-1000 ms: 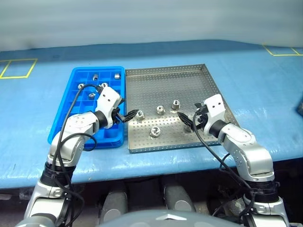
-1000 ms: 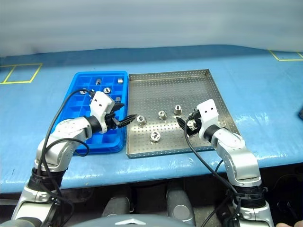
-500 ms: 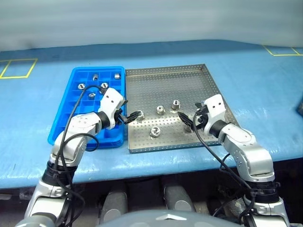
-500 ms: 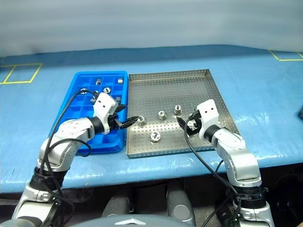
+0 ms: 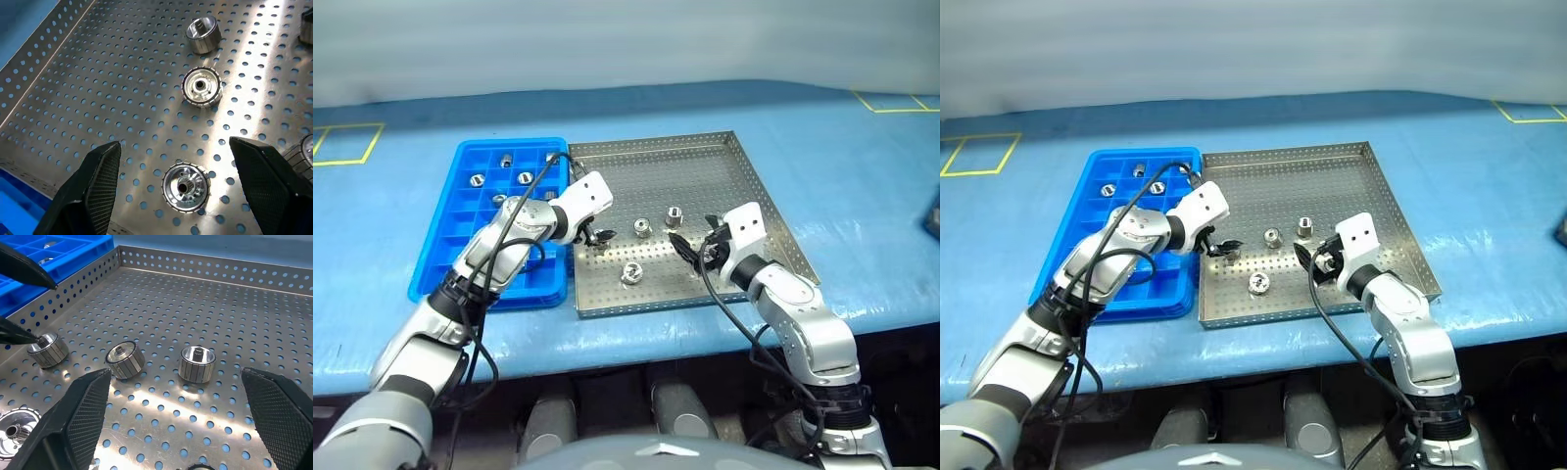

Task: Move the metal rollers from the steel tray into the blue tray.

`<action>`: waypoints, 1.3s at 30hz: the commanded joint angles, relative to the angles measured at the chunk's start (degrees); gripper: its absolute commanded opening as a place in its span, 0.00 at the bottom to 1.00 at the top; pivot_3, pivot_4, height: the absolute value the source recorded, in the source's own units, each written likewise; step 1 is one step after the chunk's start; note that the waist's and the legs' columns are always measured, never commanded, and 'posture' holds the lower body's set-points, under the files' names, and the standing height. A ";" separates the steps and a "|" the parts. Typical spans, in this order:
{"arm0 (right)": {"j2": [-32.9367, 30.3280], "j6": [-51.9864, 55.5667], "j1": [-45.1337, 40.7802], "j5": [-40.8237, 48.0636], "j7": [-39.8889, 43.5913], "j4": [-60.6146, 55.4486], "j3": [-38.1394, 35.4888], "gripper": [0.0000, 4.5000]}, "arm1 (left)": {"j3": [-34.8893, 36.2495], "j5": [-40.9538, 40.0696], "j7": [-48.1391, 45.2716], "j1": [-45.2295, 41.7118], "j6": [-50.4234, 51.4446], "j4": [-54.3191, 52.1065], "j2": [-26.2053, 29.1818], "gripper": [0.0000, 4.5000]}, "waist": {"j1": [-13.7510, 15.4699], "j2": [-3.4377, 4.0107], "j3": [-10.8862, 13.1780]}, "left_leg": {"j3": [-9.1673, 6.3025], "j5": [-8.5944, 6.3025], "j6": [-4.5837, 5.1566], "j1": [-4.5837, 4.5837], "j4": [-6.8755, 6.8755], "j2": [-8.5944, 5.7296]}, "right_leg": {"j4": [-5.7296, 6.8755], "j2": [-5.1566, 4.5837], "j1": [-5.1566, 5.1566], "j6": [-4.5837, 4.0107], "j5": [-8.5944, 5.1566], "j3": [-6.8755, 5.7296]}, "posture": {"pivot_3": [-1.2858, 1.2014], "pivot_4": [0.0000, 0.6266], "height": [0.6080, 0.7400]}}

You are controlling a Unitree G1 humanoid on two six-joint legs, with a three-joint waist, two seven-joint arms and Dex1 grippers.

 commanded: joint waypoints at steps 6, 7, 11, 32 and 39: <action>1.66 -3.82 1.21 -0.56 -2.76 -3.10 -1.47 0.99 | -6.16 7.59 -6.84 -4.27 -6.72 8.71 -0.04 0.86 | -2.04 -0.12 0.07 | 0.00 0.00 0.00 -0.02 0.00 0.01 | -0.01 0.00 -0.01 0.00 0.00 0.01 | 0.43 0.24 1.00; 1.71 -3.92 1.31 -0.58 -2.99 -3.23 -1.49 0.99 | -6.53 8.55 -6.96 -4.50 -7.39 9.63 -0.19 0.86 | -2.24 -0.14 0.08 | 0.00 0.00 0.00 -0.02 -0.01 0.01 | 0.00 0.00 0.00 0.00 0.00 0.01 | 0.43 0.24 1.00; 1.92 -4.20 1.65 -0.52 -4.16 -3.37 -2.40 1.00 | -6.61 10.84 -7.55 -4.54 -8.44 11.89 -0.84 0.71 | -3.00 -0.14 0.08 | -0.01 0.00 0.00 -0.01 -0.04 0.01 | -0.01 0.00 -0.01 0.00 0.00 0.02 | 0.43 0.24 1.00; 2.28 -3.81 0.26 -0.83 -5.22 -1.59 -0.84 1.00 | 9.77 2.94 -8.06 0.40 -1.76 3.32 -1.38 0.36 | -5.15 -0.18 0.10 | 0.00 0.00 0.01 0.04 -0.08 0.02 | 0.01 0.02 0.03 0.01 0.00 0.10 | 0.44 0.24 1.00; 2.31 -3.79 -0.20 -0.86 -4.97 -1.11 -0.14 1.00 | 11.11 2.05 -8.52 2.06 -1.17 -0.18 0.74 0.36 | -5.10 -0.18 0.10 | 0.00 0.01 0.01 0.06 -0.08 0.03 | 0.03 0.05 0.03 0.01 0.00 0.13 | 0.45 0.24 1.00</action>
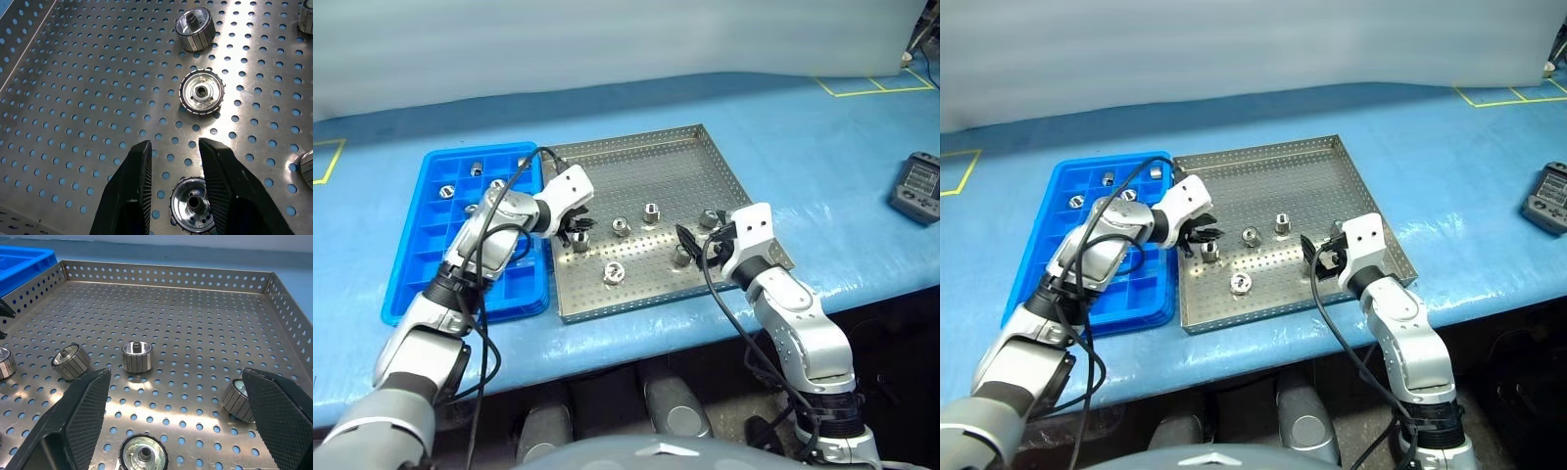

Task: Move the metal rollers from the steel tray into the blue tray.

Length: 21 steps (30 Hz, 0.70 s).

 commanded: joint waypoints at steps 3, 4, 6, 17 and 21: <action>0.21 -1.40 -0.97 -0.19 0.74 -0.57 0.46 1.00 | -0.43 0.28 -1.89 1.68 -4.36 -4.86 3.40 0.45 | -0.06 0.00 0.00 | 0.03 0.00 0.00 0.02 -0.01 0.00 | 0.00 0.01 -0.01 0.00 0.00 0.05 | 0.45 0.24 1.00; 0.28 -1.43 -1.04 -0.26 0.77 -0.42 0.53 1.00 | -0.65 0.23 -1.84 1.82 -4.56 -4.98 3.31 0.50 | 0.05 0.00 0.00 | 0.02 0.00 0.00 0.02 -0.01 0.00 | 0.00 0.01 0.00 0.00 0.00 0.05 | 0.45 0.24 1.00; 0.47 -1.47 -1.21 -0.45 0.80 -0.23 0.74 1.00 | -1.13 0.90 -1.01 1.53 -4.47 -4.44 3.02 0.64 | 0.19 -0.01 0.01 | 0.03 0.00 0.00 0.02 -0.01 0.00 | 0.00 0.01 0.00 0.00 0.00 0.05 | 0.45 0.24 1.00; 0.69 -1.50 -0.83 -1.08 0.71 -0.68 0.77 1.00 | -6.95 5.98 0.60 0.32 -1.95 0.18 2.33 0.93 | 0.29 -0.02 0.01 | 0.04 0.00 0.00 0.03 0.00 0.00 | 0.01 0.03 0.00 0.01 0.01 0.08 | 0.44 0.24 1.00; 0.64 -1.52 -0.83 -1.32 0.50 -0.82 0.50 1.00 | -9.11 6.73 -0.36 0.45 -2.51 1.88 2.20 0.93 | 0.20 -0.02 0.01 | 0.06 0.00 0.00 0.03 0.01 0.00 | 0.01 0.03 0.00 0.01 0.01 0.11 | 0.44 0.24 1.00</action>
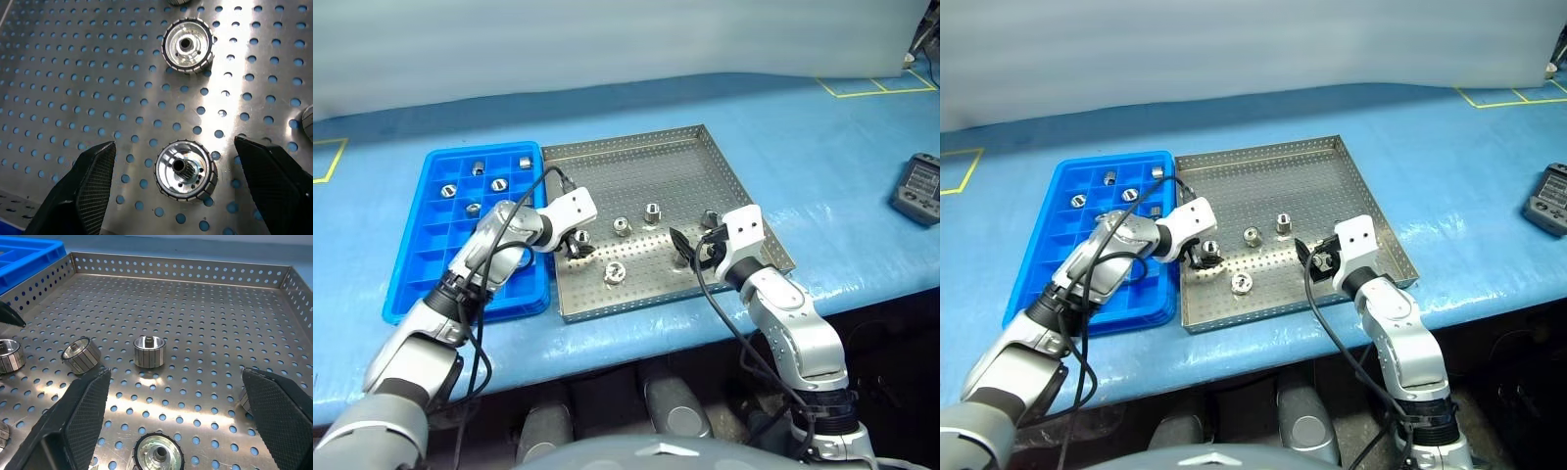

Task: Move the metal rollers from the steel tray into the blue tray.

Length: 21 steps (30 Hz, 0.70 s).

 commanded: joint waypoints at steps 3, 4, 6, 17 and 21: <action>0.11 -1.50 -0.25 -0.27 -0.53 -2.00 -1.03 1.00 | -0.81 1.87 -0.46 -0.82 -1.15 1.33 -0.12 0.90 | -0.16 0.00 0.00 | 0.01 0.00 0.00 0.02 -0.01 0.00 | 0.00 0.00 0.00 0.00 0.00 0.01 | 0.44 0.24 1.00; 0.14 -1.53 -0.17 -0.32 -0.65 -1.97 -1.13 1.00 | -0.61 1.94 -0.34 -0.89 -1.05 1.51 -0.24 0.86 | -0.18 0.00 0.00 | 0.02 0.00 0.00 0.02 -0.01 0.00 | 0.00 0.00 0.01 0.00 0.00 0.02 | 0.44 0.24 1.00; 0.25 -1.62 -0.04 -0.38 -0.87 -1.87 -1.24 1.00 | -0.20 1.98 -0.06 -1.09 -0.91 1.85 -0.42 0.73 | -0.24 0.00 0.00 | 0.03 0.00 0.00 0.03 0.00 0.00 | 0.02 0.00 0.01 0.00 0.00 0.03 | 0.44 0.24 1.00; 0.09 -1.17 -0.52 0.54 0.29 -1.84 -0.54 1.00 | 4.35 -1.88 -0.54 -0.75 -0.25 -0.79 -0.83 0.38 | -0.29 -0.01 0.00 | 0.10 0.04 0.06 0.04 0.15 -0.01 | 0.05 0.00 0.06 0.06 0.04 0.13 | 0.45 0.24 1.00; -1.38 -1.47 0.29 3.74 6.32 -4.75 1.82 1.00 | 11.42 -6.49 0.48 -0.07 2.45 -4.90 -1.06 0.38 | -0.27 -0.01 0.01 | 0.10 0.02 0.08 0.03 0.03 -0.01 | 0.04 0.01 0.01 0.06 0.03 0.14 | 0.45 0.24 1.00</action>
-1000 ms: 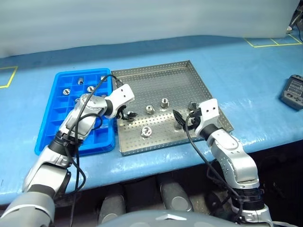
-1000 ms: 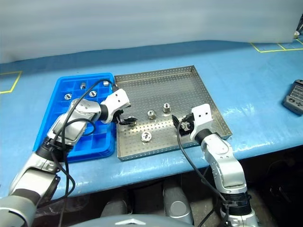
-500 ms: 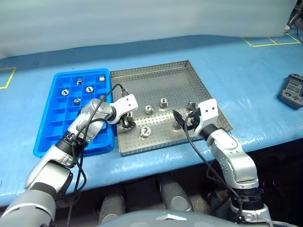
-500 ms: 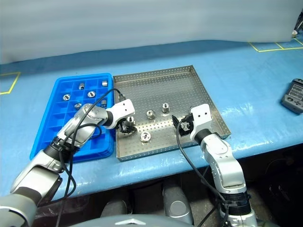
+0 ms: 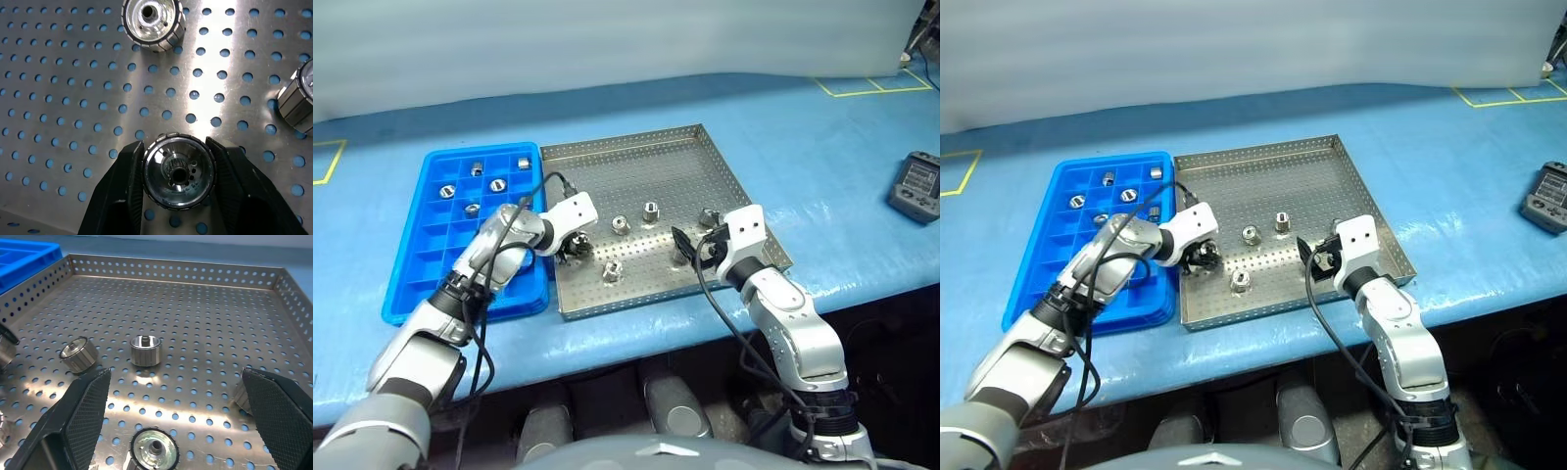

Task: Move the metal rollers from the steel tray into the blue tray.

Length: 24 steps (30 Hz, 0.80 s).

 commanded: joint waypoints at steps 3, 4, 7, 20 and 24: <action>-2.55 -1.44 0.59 4.43 8.42 -6.56 3.36 1.00 | 9.55 -5.78 0.90 0.96 3.33 -9.35 1.13 0.38 | 0.14 0.00 0.00 | 0.00 0.00 0.00 0.00 -0.13 0.01 | -0.01 0.02 -0.05 0.00 -0.02 0.03 | 0.46 0.24 1.00; -3.22 -1.37 0.59 5.08 10.13 -7.30 4.43 1.00 | 11.29 -6.41 1.41 1.96 4.22 -11.07 1.85 0.38 | 0.18 0.00 0.00 | -0.01 0.00 0.00 0.00 -0.14 0.01 | -0.01 0.03 -0.04 0.00 -0.03 0.02 | 0.46 0.24 1.00; -4.35 -0.96 0.38 7.04 13.91 -8.62 6.45 1.00 | 14.71 -7.01 3.85 4.99 6.27 -14.47 3.62 0.38 | 0.27 -0.01 0.00 | 0.00 0.00 0.00 0.04 -0.14 0.01 | -0.01 0.03 -0.02 0.00 -0.04 0.04 | 0.47 0.24 1.00; -6.28 2.69 -3.76 2.58 11.58 -4.70 8.99 1.00 | 30.91 -0.93 33.69 15.17 15.94 -20.23 -3.26 0.38 | 5.46 -0.35 0.16 | -0.01 0.00 0.00 0.09 0.08 0.01 | 0.03 0.05 0.08 0.02 -0.02 0.02 | 0.52 0.24 1.00; -6.14 3.18 -4.25 2.34 11.17 -4.56 8.62 1.00 | 32.42 0.43 39.30 14.86 16.80 -19.67 -5.54 0.38 | 7.74 -0.38 0.17 | -0.01 -0.01 -0.01 0.05 0.07 0.01 | 0.01 0.05 0.06 0.03 -0.01 0.01 | 0.52 0.24 1.00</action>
